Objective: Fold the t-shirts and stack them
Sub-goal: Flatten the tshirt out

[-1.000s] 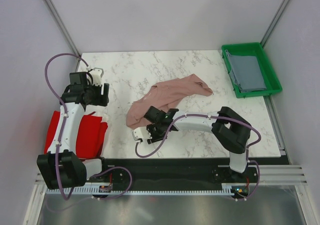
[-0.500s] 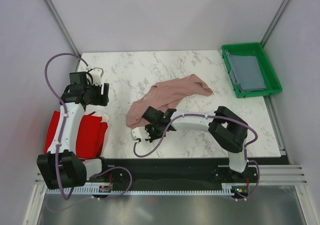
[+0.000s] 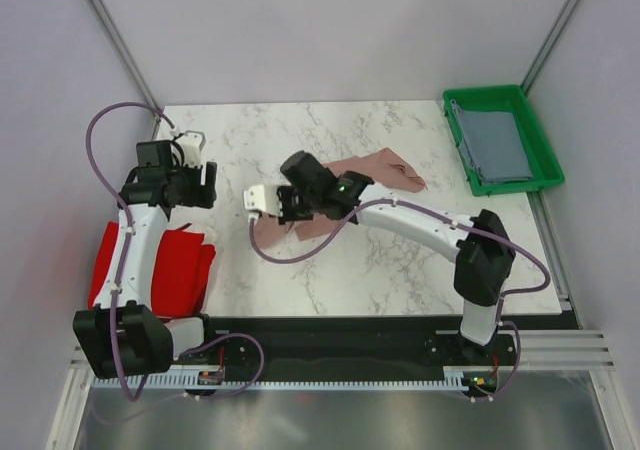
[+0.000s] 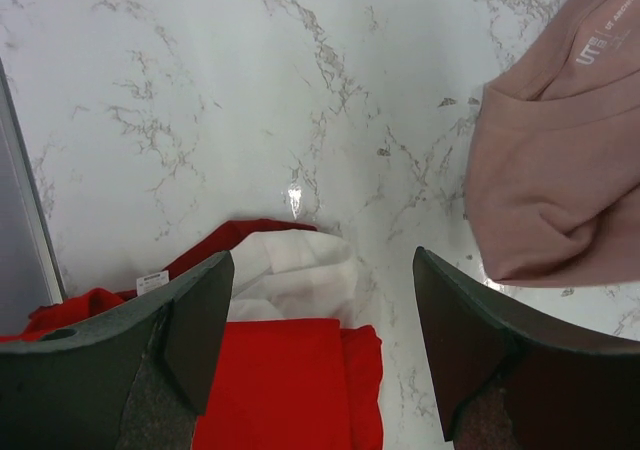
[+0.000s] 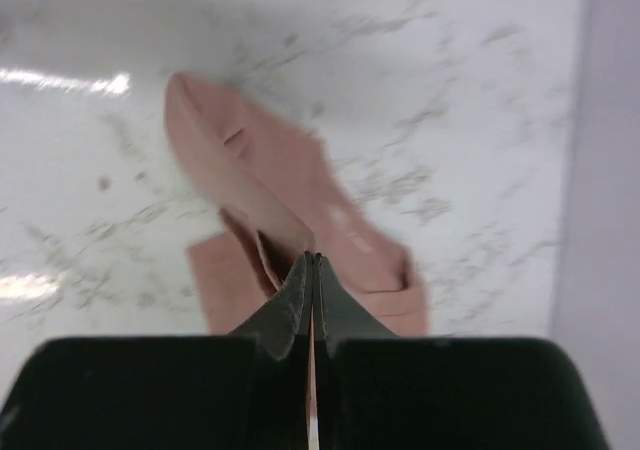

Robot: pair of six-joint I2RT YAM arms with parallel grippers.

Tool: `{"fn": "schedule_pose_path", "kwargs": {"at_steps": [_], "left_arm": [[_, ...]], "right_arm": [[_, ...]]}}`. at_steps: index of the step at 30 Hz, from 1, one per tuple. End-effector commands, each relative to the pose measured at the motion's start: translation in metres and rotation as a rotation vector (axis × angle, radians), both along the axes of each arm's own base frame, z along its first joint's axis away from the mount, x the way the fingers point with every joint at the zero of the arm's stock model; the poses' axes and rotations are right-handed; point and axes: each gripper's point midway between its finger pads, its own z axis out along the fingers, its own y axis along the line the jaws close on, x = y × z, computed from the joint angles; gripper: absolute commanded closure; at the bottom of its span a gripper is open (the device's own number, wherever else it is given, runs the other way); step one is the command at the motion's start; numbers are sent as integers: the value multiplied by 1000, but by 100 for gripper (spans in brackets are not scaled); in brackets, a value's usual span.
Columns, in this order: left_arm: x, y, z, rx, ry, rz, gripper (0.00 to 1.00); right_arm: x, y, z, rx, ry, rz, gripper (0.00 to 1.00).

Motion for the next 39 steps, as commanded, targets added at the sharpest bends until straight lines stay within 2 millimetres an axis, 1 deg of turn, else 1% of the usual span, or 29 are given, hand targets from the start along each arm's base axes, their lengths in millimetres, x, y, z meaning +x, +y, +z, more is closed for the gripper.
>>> {"fn": "schedule_pose_path", "kwargs": {"at_steps": [1, 2, 3, 5, 6, 7, 8, 10, 11, 12, 13, 14, 17, 18, 19, 20, 22, 24, 25, 26, 27, 28, 30, 31, 33, 35, 37, 38, 39], "left_arm": [[15, 4, 31, 22, -93, 1, 20], [18, 5, 38, 23, -109, 4, 20], [19, 6, 42, 26, -118, 6, 20], [23, 9, 58, 43, -158, 20, 17], [24, 11, 65, 50, -176, 26, 13], [25, 12, 71, 58, -191, 25, 12], [27, 12, 85, 69, -228, 21, 12], [29, 8, 101, 65, -271, -6, 12], [29, 7, 107, 63, -286, -15, 12], [29, 0, 111, 45, -296, -44, 13], [29, -3, 114, 35, -303, -61, 14], [29, -9, 114, 22, -302, -85, 15], [26, -33, 101, -22, -251, -172, 18], [24, -39, 94, -32, -228, -191, 19], [22, -46, 83, -44, -200, -204, 19], [20, -53, 76, -54, -182, -225, 20], [14, -82, 52, -91, -117, -309, 20], [11, -96, 30, -111, -61, -347, 21], [8, -109, 8, -109, -1, -386, 21], [7, -114, -4, -109, 38, -400, 20], [6, -120, -23, -109, 94, -413, 20], [5, -130, -32, -107, 122, -440, 20], [8, -138, -45, -109, 152, -447, 18], [10, -145, -57, -108, 189, -461, 18], [16, -155, -60, -101, 200, -481, 19], [16, -171, -66, -81, 219, -521, 20], [17, -193, -64, -54, 212, -566, 21], [16, -197, -74, -39, 250, -573, 23], [22, -201, -69, -22, 236, -574, 24]], "right_arm": [[36, 6, 131, 254, -170, -106, 100], [46, 4, 148, 287, -188, -136, 100], [67, 2, 182, 364, -218, -196, 100], [91, -5, 220, 447, -259, -263, 100], [111, -12, 258, 526, -316, -309, 100], [122, -17, 279, 566, -359, -334, 100], [132, -23, 301, 606, -409, -362, 100], [152, -42, 361, 710, -596, -409, 100], [156, -51, 380, 732, -672, -427, 100], [162, -61, 390, 735, -735, -436, 100], [163, -68, 413, 759, -855, -428, 100], [168, -72, 412, 745, -891, -443, 100], [180, -97, 431, 746, -997, -502, 100], [192, -112, 429, 731, -1011, -564, 100], [196, -120, 431, 734, -1024, -591, 100], [205, -132, 425, 709, -1025, -624, 100], [216, -148, 412, 664, -1016, -682, 100], [230, -168, 386, 602, -977, -733, 100], [239, -170, 361, 557, -937, -744, 100], [237, -183, 360, 554, -929, -768, 100], [240, -187, 349, 527, -906, -777, 100], [239, -190, 336, 499, -883, -783, 100], [241, -196, 319, 470, -836, -802, 100], [241, -194, 309, 447, -813, -797, 100], [238, -195, 302, 429, -795, -790, 100], [237, -195, 290, 400, -781, -782, 100], [238, -197, 276, 368, -763, -778, 100], [239, -200, 275, 364, -763, -782, 100], [239, -200, 271, 362, -755, -782, 100]]}}
